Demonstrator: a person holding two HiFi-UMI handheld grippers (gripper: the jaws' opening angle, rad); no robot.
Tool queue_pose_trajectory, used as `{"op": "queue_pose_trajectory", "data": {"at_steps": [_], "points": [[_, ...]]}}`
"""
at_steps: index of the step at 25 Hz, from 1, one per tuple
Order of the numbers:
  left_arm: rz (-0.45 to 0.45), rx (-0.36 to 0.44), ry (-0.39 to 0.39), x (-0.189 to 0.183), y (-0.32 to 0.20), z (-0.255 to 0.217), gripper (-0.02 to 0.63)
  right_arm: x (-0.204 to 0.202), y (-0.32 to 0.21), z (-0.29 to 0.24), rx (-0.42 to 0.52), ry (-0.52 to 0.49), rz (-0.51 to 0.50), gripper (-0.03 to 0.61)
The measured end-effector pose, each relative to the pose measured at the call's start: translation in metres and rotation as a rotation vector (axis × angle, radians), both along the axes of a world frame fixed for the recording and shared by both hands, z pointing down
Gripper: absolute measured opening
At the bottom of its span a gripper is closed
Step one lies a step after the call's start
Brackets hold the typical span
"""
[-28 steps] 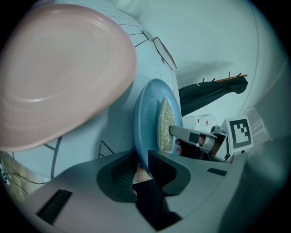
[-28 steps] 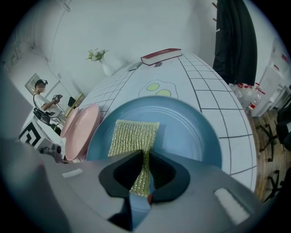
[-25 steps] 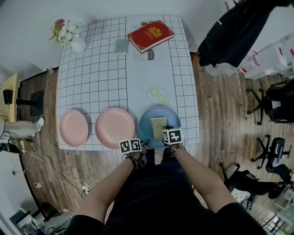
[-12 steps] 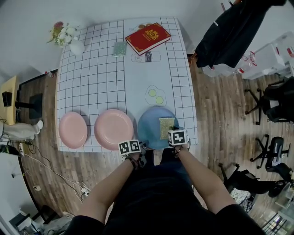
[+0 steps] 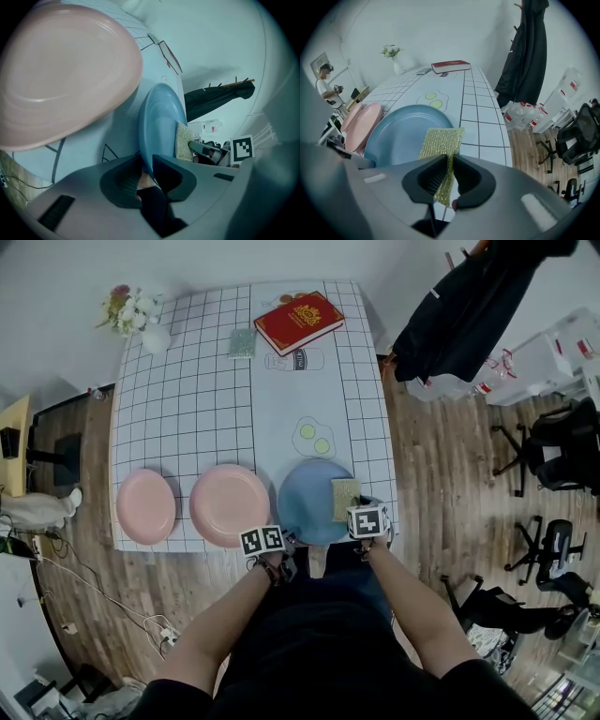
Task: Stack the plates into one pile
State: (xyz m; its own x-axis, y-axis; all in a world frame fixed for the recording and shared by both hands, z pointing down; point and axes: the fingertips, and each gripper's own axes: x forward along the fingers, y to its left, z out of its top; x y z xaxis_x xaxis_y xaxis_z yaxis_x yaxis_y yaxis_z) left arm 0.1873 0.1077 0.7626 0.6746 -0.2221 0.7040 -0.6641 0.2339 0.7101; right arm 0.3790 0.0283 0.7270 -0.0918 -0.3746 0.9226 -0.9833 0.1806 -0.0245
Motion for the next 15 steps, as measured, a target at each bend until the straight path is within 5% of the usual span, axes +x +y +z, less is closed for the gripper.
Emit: {"op": "queue_pose_trajectory", "data": {"at_steps": [15], "points": [[-0.057,0.029,-0.084,-0.022,-0.024,-0.001,0.063,-0.001,0.005,-0.006,-0.054,-0.102,-0.092,0.057]]}}
